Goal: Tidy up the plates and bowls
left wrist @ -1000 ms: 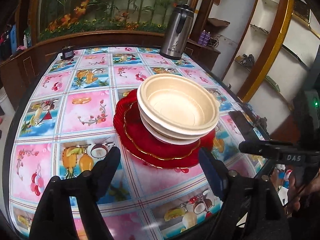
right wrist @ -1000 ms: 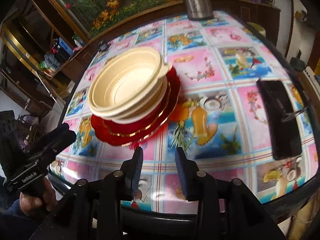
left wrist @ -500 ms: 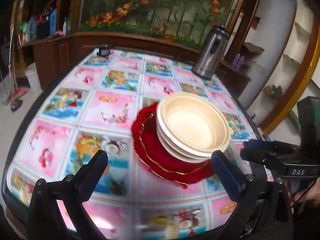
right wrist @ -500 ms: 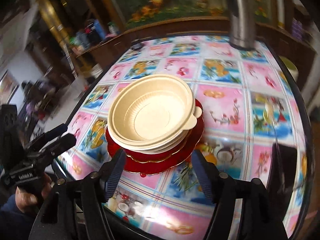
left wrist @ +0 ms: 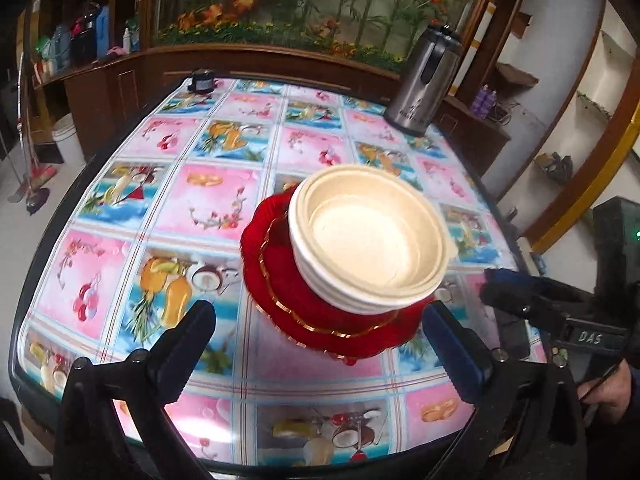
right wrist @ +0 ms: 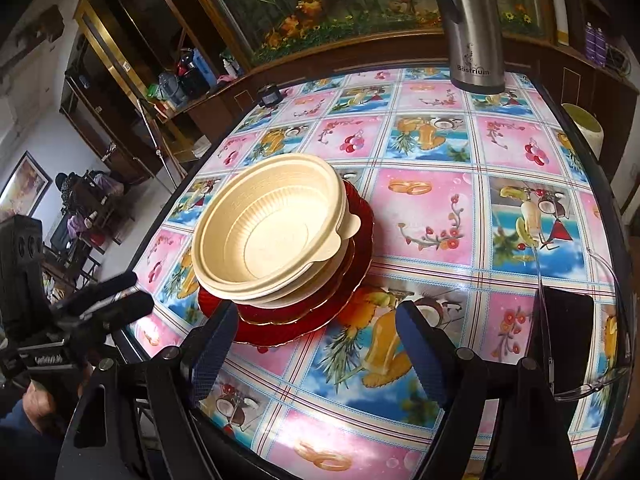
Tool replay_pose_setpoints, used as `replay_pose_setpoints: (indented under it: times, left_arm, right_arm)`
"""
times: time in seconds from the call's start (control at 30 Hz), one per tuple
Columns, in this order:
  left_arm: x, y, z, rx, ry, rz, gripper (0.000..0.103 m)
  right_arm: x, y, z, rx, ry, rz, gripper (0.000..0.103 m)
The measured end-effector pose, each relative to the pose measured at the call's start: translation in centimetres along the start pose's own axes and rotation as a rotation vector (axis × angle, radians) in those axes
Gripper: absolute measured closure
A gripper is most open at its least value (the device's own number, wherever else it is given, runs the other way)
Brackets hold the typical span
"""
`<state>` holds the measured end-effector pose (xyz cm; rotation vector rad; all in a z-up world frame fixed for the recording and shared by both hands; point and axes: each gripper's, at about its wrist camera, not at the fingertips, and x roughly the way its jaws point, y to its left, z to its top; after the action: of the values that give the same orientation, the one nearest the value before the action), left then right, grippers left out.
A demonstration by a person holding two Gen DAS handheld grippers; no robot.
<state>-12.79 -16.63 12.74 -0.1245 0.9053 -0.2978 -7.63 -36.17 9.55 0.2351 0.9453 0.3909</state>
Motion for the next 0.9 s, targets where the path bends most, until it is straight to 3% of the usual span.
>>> replay_pose_setpoints:
  times: [0.13,0.6,0.63,0.7,0.73,0.8,0.87,0.9]
  left_arm:
    - [0.2,-0.4,0.4,0.050,-0.013,0.066,0.000]
    - [0.3,-1.8,0.9,0.199,-0.006,0.125,0.000]
    - [0.2,-1.6,0.8,0.198,-0.017,0.110,0.000]
    - [-0.2,-0.1,0.7,0.115,-0.033,-0.033,0.000]
    - [-0.1,0.6,0.7,0.079,-0.030,-0.049,0.000]
    - [0.7,0.3,0.6,0.141,-0.011,0.126,0.000]
    - [0.8,0.0,0.2,0.169,-0.028,0.191,0.000]
    - [0.7,0.1,0.0,0.158,-0.029,0.171,0.000]
  right_arm:
    - [-0.3,0.3,0.1,-0.008,-0.017,-0.014,0.018]
    - [-0.1,1.6,0.6,-0.043,-0.039,-0.022,0.018]
    - [-0.1,1.8,0.5,-0.048,-0.042,-0.015,0.018]
    - [0.0,2.1,0.4,-0.063,-0.045,-0.015,0.018]
    - [0.0,2.4,0.2,-0.076,-0.048,-0.018,0.018]
    - [0.1,3.0,0.0,-0.100,-0.046,-0.020,0.018]
    - [0.3,3.4,-0.3,-0.118,-0.036,-0.023,0.018]
    - [0.3,3.5,-0.4,-0.122,-0.035,-0.026,0.018]
